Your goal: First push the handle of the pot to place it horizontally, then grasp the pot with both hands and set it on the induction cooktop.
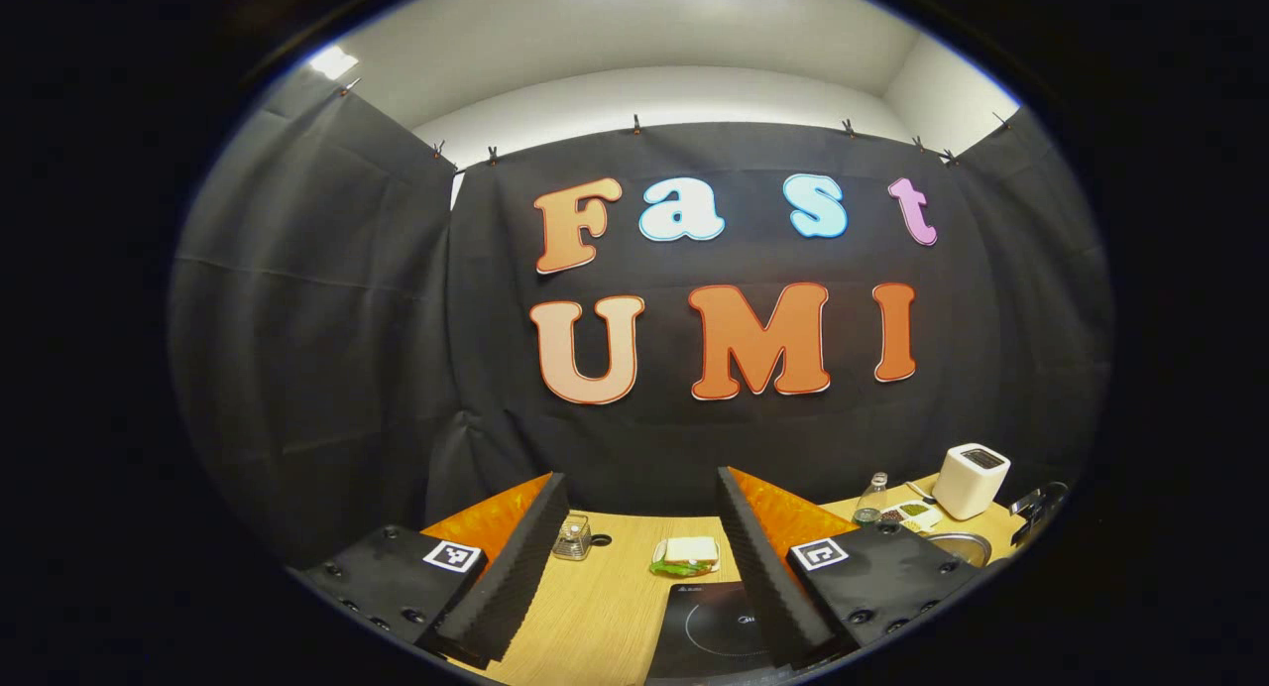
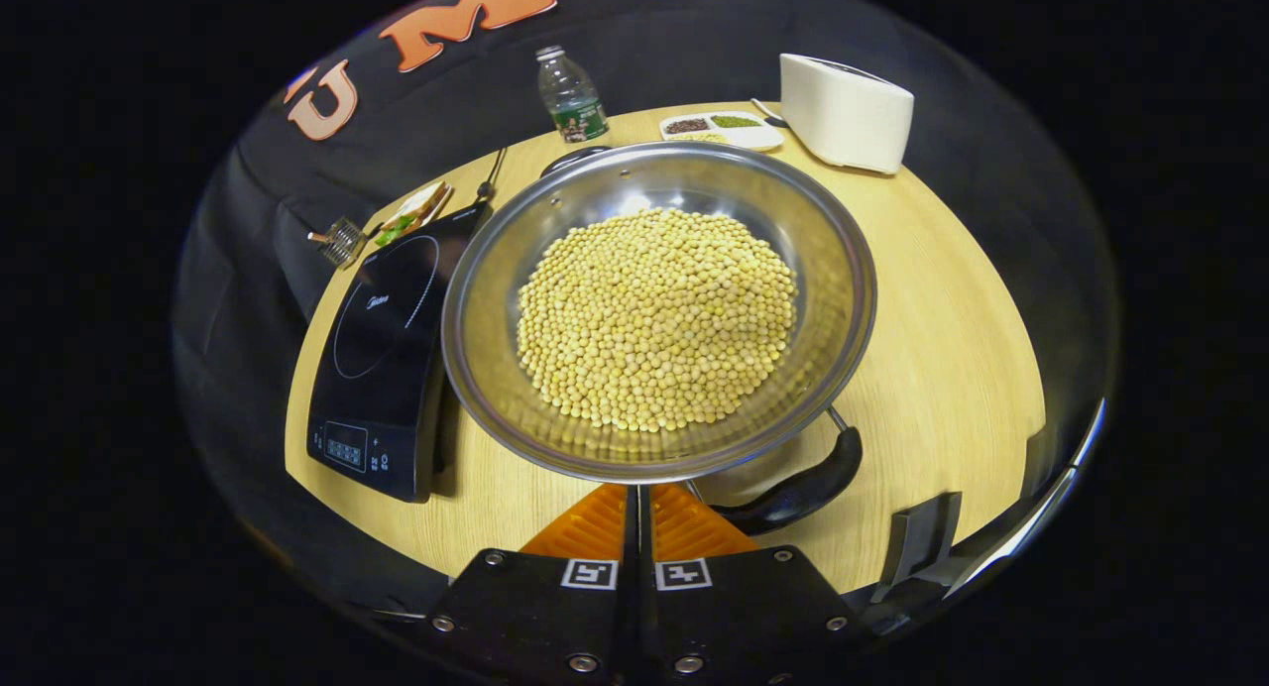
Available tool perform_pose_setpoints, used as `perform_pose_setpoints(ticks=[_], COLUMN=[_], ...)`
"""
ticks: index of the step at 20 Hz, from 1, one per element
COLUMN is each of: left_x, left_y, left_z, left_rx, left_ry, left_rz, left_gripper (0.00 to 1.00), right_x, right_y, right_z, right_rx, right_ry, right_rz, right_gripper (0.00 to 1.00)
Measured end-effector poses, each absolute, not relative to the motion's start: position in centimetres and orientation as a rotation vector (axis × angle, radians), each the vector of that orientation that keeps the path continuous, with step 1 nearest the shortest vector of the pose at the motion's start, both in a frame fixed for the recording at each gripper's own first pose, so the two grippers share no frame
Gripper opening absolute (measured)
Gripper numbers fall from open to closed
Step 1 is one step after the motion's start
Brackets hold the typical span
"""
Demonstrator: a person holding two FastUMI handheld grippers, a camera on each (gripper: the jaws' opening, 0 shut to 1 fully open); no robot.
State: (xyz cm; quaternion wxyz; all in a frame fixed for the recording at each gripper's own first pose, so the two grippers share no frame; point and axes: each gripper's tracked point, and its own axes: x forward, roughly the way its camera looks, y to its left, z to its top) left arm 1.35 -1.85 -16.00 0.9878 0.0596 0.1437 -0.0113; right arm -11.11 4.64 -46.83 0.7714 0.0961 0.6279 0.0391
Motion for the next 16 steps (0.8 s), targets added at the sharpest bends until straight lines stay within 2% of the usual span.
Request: perform_pose_setpoints(ticks=[16], left_x=[1.2], left_y=[-1.8], left_z=[-18.3], left_rx=[0.121], left_ry=[0.336], left_rz=[-0.026], left_gripper=[0.98], right_x=[-9.1], right_y=[-1.2], right_z=[-47.9], right_rx=[0.168], right_ry=[1.388], right_rz=[-0.02], right_gripper=[0.0])
